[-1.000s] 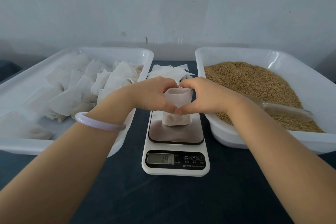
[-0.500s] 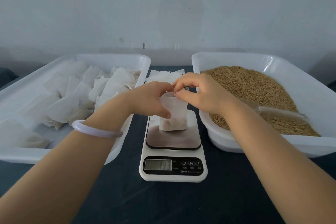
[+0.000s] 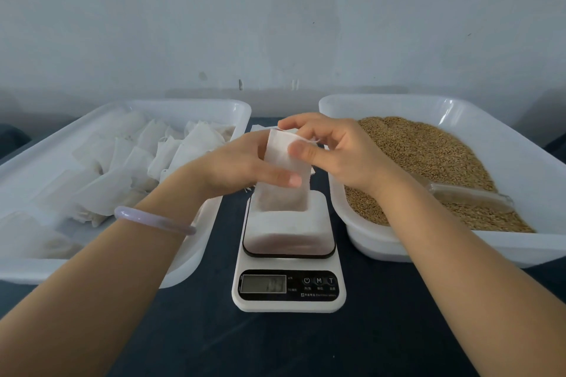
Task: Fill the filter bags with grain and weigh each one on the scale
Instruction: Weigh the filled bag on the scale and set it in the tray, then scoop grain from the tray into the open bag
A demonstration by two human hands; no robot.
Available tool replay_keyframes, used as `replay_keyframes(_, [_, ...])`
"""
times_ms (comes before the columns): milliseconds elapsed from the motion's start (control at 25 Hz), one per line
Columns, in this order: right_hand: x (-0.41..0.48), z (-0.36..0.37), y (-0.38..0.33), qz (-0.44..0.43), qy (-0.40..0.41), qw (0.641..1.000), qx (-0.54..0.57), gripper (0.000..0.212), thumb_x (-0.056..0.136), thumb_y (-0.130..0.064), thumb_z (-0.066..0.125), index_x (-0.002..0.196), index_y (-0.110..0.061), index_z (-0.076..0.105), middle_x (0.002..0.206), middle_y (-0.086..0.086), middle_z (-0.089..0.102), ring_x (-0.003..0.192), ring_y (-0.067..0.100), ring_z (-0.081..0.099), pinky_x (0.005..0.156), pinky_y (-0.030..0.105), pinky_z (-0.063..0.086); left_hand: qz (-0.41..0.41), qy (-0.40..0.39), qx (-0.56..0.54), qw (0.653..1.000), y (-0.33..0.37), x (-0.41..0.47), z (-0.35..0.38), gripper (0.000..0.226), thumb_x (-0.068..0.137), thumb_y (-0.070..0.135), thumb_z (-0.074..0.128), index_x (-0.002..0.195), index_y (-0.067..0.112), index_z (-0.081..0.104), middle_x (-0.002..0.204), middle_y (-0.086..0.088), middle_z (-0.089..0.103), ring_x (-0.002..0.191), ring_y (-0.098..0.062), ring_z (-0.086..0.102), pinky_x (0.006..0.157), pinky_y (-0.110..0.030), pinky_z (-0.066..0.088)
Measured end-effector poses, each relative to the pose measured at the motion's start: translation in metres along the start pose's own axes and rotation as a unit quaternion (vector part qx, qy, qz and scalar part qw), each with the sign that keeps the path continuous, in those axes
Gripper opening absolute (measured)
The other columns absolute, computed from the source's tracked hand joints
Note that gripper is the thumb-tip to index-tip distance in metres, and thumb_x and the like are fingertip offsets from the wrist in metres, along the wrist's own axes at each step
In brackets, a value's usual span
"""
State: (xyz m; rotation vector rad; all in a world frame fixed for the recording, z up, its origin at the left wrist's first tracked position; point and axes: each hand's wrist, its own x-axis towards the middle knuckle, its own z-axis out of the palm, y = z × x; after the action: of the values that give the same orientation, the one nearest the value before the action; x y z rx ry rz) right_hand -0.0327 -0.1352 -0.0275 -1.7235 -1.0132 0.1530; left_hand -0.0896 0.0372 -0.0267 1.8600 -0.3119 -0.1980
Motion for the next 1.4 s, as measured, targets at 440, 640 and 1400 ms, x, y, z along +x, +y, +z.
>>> replay_keyframes(440, [0.004, -0.005, 0.006, -0.02, 0.041, 0.986, 0.16, 0.017, 0.081, -0.025, 0.063, 0.074, -0.012, 0.072, 0.091, 0.006, 0.071, 0.069, 0.016, 0.062, 0.071, 0.029, 0.045, -0.076, -0.07, -0.076, 0.992, -0.004, 0.001, 0.001, 0.038, 0.066, -0.003, 0.061, 0.103, 0.007, 0.056, 0.081, -0.006, 0.069, 0.069, -0.018, 0.066, 0.061, -0.025, 0.054])
replay_keyframes(640, [0.008, -0.01, 0.005, 0.104, 0.081, 0.986, 0.098, 0.056, 0.086, -0.058, 0.041, 0.072, -0.016, 0.075, 0.081, 0.005, 0.073, 0.079, 0.019, 0.065, 0.07, 0.031, 0.051, -0.08, -0.05, -0.077, 0.993, -0.004, 0.001, 0.002, 0.034, 0.066, -0.003, 0.061, 0.098, 0.008, 0.058, 0.072, -0.005, 0.066, 0.066, -0.018, 0.064, 0.063, -0.027, 0.055])
replay_keyframes(1400, [-0.013, -0.069, 0.018, 0.168, 0.082, 0.979, -0.084, 0.016, 0.085, -0.017, 0.065, 0.083, -0.031, 0.072, 0.087, -0.012, 0.072, 0.072, 0.0, 0.065, 0.065, 0.021, 0.047, -0.119, -0.056, 0.002, 0.991, -0.004, 0.001, 0.004, 0.034, 0.063, -0.002, 0.067, 0.095, 0.005, 0.061, 0.066, -0.002, 0.06, 0.065, -0.017, 0.061, 0.069, -0.033, 0.057])
